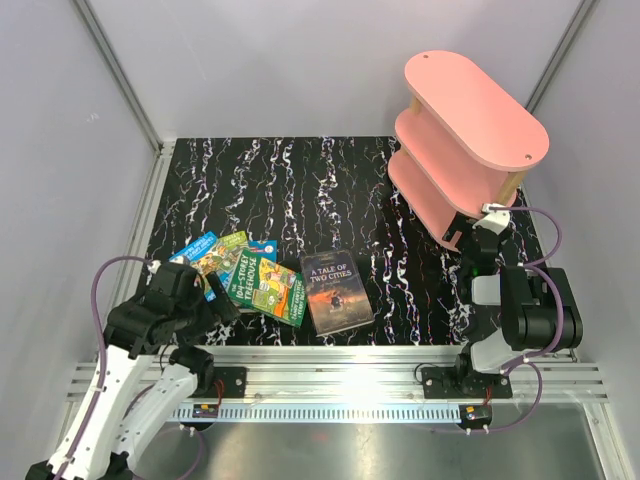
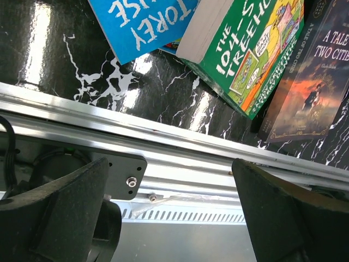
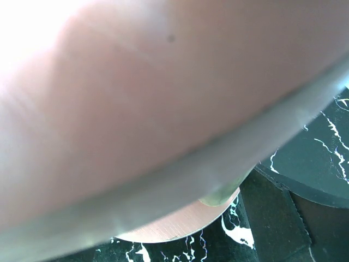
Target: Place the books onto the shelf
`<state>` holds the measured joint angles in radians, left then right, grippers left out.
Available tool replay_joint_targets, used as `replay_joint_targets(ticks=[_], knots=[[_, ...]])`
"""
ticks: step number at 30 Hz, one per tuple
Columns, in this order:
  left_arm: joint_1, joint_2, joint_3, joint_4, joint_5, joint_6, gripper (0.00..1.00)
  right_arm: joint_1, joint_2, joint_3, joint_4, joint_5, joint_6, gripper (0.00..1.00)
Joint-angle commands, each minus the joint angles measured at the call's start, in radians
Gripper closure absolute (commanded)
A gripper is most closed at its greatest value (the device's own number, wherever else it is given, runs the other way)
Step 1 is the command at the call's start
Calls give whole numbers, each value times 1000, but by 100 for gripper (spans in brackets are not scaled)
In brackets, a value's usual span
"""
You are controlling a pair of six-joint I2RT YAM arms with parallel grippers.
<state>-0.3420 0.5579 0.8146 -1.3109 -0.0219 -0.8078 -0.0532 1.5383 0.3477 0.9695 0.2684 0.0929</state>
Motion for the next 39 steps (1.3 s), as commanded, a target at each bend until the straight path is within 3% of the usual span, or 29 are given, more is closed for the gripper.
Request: replay_joint_targets(ticks=[1, 5, 10, 13, 19, 22, 26, 30, 34, 39], knots=[[-2, 5, 37, -17, -3, 47, 1, 13, -32, 26, 69, -38, -8, 0], [-3, 28, 20, 21, 5, 62, 1, 13, -276, 169, -410, -102, -28, 0], [-2, 31, -37, 133, 79, 64, 1, 13, -562, 289, -801, -192, 189, 0], [-2, 48, -89, 202, 115, 61, 1, 16, -707, 373, -1220, -222, 275, 0], [-2, 62, -179, 337, 162, 44, 1, 18, -947, 477, -1592, -337, 291, 0], [8, 68, -193, 361, 145, 15, 1, 18, -1081, 490, -1592, -429, 349, 0], [15, 59, -201, 386, 128, -25, 1, 18, -1247, 472, -1747, -299, 809, 0], [14, 66, -221, 452, 120, -57, 1, 18, -1365, 343, -1724, -397, 936, 0], [14, 140, -245, 496, 80, -89, 1, 18, -1406, 313, -1706, -460, 946, 0], [14, 214, -273, 596, 53, -103, 1, 18, -1333, 346, -1717, -497, 918, 0]])
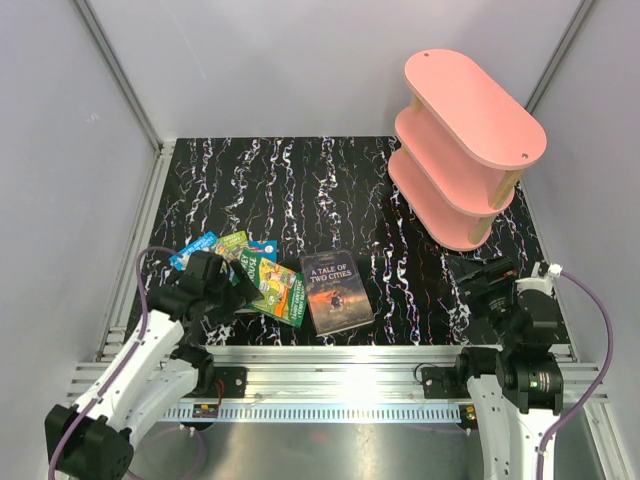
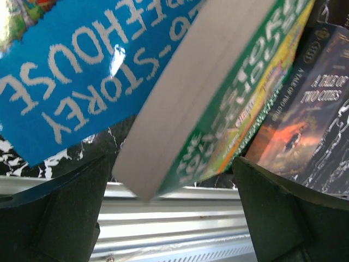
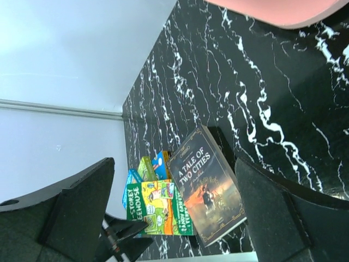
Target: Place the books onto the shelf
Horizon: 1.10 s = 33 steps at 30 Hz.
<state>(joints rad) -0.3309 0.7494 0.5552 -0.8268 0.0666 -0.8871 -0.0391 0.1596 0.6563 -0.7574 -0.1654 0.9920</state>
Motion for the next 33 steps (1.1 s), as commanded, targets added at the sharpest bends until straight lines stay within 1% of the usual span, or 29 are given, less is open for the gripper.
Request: replay_joint_targets(ticks=[1, 6, 9, 10, 13, 14, 16, 17, 18, 22, 25, 30, 32, 33], knots=[[4, 40, -14, 148, -39, -29, 1, 4, 70, 43, 4, -69, 11, 0], [4, 99, -31, 255, -24, -56, 2, 4, 92, 84, -29, -83, -32, 0], [4, 131, -29, 294, -11, -67, 13, 4, 77, 98, -68, -71, -42, 0], [3, 137, -29, 301, -11, -65, 23, 4, 69, 98, -85, -69, -46, 0], [3, 159, -29, 336, -5, -61, 47, 4, 48, 95, -108, -68, -47, 0], [3, 166, -26, 342, -5, -59, 63, 4, 44, 95, -108, -68, -44, 0], [4, 191, -14, 354, 1, -50, 80, 4, 37, 92, -106, -68, -43, 0], [3, 200, -8, 353, 1, -47, 92, 4, 38, 91, -106, -66, -44, 0], [4, 209, 2, 350, 5, -44, 100, 4, 40, 92, -105, -65, -41, 0], [4, 228, 67, 307, 2, -13, 100, 4, 72, 92, -63, -78, -42, 0], [4, 220, 165, 249, -19, 19, 100, 4, 122, 97, -36, -137, -46, 0], [3, 237, 379, 213, 2, 69, 100, 4, 193, 124, -65, -198, -29, 0], [4, 270, 451, 207, 13, 82, 100, 4, 210, 129, -40, -253, 6, 0], [3, 286, 522, 210, 34, 95, 100, 4, 215, 132, -17, -273, 22, 0]])
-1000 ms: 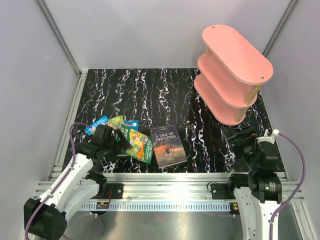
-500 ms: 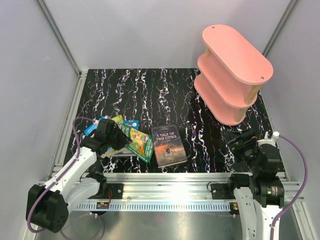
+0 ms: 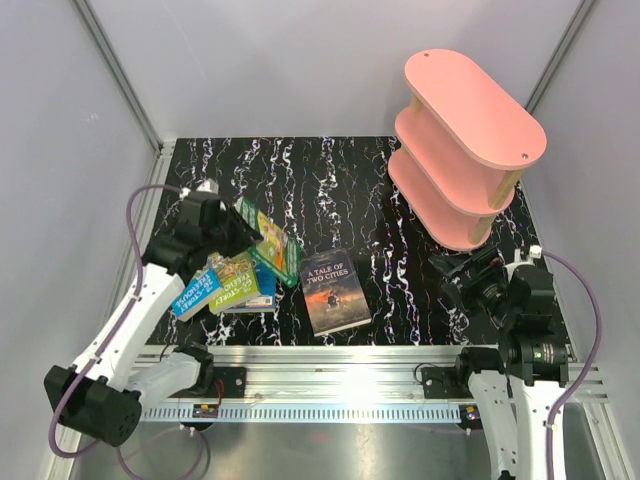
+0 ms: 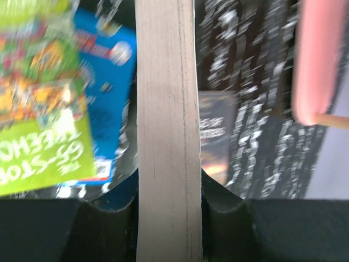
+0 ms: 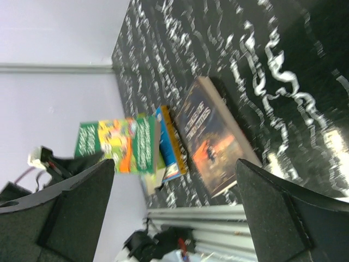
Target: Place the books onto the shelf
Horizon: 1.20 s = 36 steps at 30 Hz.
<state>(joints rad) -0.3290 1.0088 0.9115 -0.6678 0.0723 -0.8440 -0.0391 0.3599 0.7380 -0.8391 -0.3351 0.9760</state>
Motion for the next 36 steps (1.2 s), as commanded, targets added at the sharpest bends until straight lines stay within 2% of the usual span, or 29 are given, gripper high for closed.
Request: replay_joint_targets(ticks=[1, 5, 7, 12, 13, 17, 21, 24, 29, 30, 32, 36], knots=[[2, 40, 206, 72, 46, 59, 100, 4, 25, 55, 72, -139, 58, 0], [2, 128, 378, 192, 168, 62, 100, 4, 82, 142, 81, -227, 26, 0], [1, 209, 502, 253, 271, 45, 100, 4, 141, 219, 39, -272, -32, 0], [-18, 396, 728, 393, 397, -7, 100, 4, 250, 356, -109, -324, -149, 0], [-36, 459, 806, 399, 400, -6, 100, 4, 252, 365, -104, -346, -161, 0], [-93, 598, 917, 422, 415, -12, 100, 4, 238, 331, -2, -436, -119, 0], [-140, 694, 922, 557, 472, -125, 100, 4, 226, 301, 130, -501, -40, 0], [-168, 754, 928, 663, 532, -225, 100, 4, 218, 307, 175, -476, -33, 0], [-180, 807, 891, 839, 651, -450, 100, 4, 257, 285, 230, -366, -42, 0], [-180, 798, 864, 906, 664, -478, 100, 4, 292, 296, 216, -328, -72, 0], [-180, 789, 851, 941, 696, -516, 100, 4, 332, 336, 177, -280, -103, 0], [-191, 784, 821, 1003, 744, -579, 100, 4, 405, 330, 231, -173, -114, 0]])
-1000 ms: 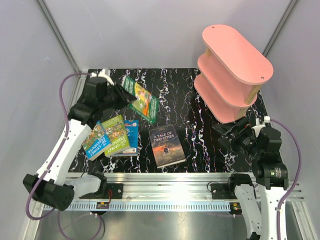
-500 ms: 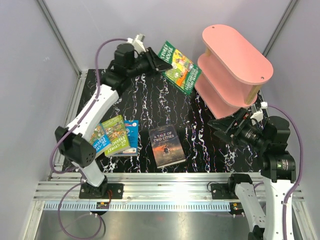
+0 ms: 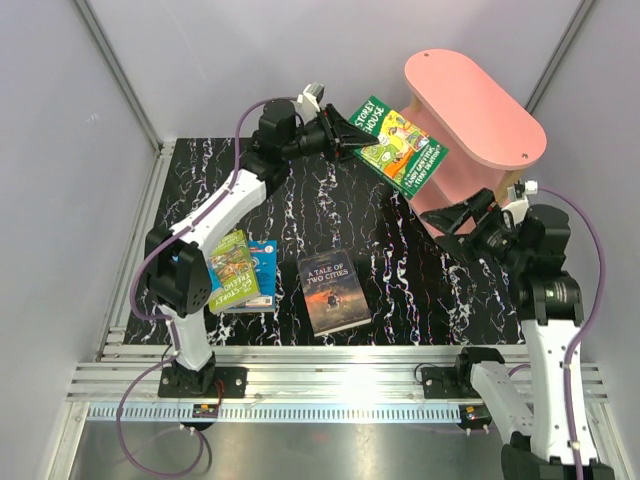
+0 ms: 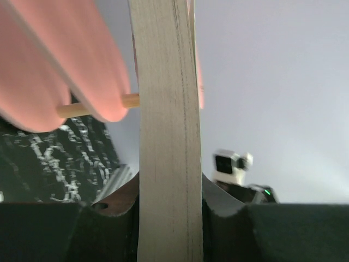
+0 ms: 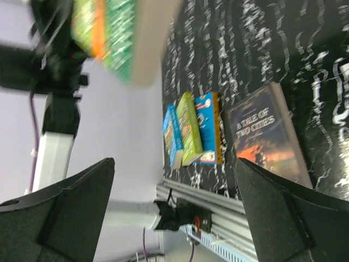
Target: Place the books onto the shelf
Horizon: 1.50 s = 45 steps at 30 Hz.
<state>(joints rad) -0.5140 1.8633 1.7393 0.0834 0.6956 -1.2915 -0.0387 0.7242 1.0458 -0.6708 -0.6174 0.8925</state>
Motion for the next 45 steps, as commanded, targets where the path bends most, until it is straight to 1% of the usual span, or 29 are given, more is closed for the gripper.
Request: replay_joint_targets(ticks=[1, 2, 4, 8, 12, 16, 18, 23, 25, 28, 30, 31, 33, 35, 37, 38, 40, 45], knots=[[-7, -76, -20, 280, 127, -152, 100, 3, 52, 17, 82, 123, -24, 0], [-11, -79, -38, 304, 134, -184, 100, 3, 63, 14, 117, 140, -17, 0], [-20, -82, -53, 331, 143, -193, 100, 3, 96, 7, 163, 166, 16, 0], [-32, -88, -101, 320, 160, -187, 100, 3, 142, -1, 330, 143, 89, 0], [-46, -89, -129, 334, 160, -196, 100, 3, 159, -46, 451, 117, 176, 0], [-66, -76, -115, 316, 153, -195, 100, 3, 156, -107, 540, 87, 223, 0], [-70, -64, -112, 294, 148, -186, 100, 3, 143, -115, 556, 81, 244, 0], [-69, -61, -161, 274, 118, -186, 100, 3, 95, -147, 602, 61, 282, 0], [-66, -67, -176, 260, 104, -178, 100, 3, 74, -152, 600, 64, 296, 0], [-60, -72, -179, 198, 68, -144, 100, 3, 35, -126, 515, 58, 263, 1], [-46, -69, -172, 176, 50, -138, 100, 3, -6, -110, 415, 76, 217, 1], [-41, -69, -170, 176, 39, -143, 100, 3, -20, -81, 313, 93, 195, 0], [-28, -70, -164, 170, 32, -146, 100, 3, -64, -55, 236, 145, 136, 0], [-23, -73, -161, 165, 22, -147, 100, 3, -103, -26, 163, 182, 112, 0], [-23, -78, -158, 156, 18, -144, 100, 3, -115, -12, 157, 205, 97, 0], [-23, -78, -161, 153, 12, -143, 100, 3, -120, -13, 193, 197, 97, 0], [-27, -82, -173, 153, 10, -144, 100, 3, -108, -27, 252, 157, 111, 0], [-43, -90, -181, 154, 1, -144, 100, 3, -42, -85, 324, 84, 161, 0]])
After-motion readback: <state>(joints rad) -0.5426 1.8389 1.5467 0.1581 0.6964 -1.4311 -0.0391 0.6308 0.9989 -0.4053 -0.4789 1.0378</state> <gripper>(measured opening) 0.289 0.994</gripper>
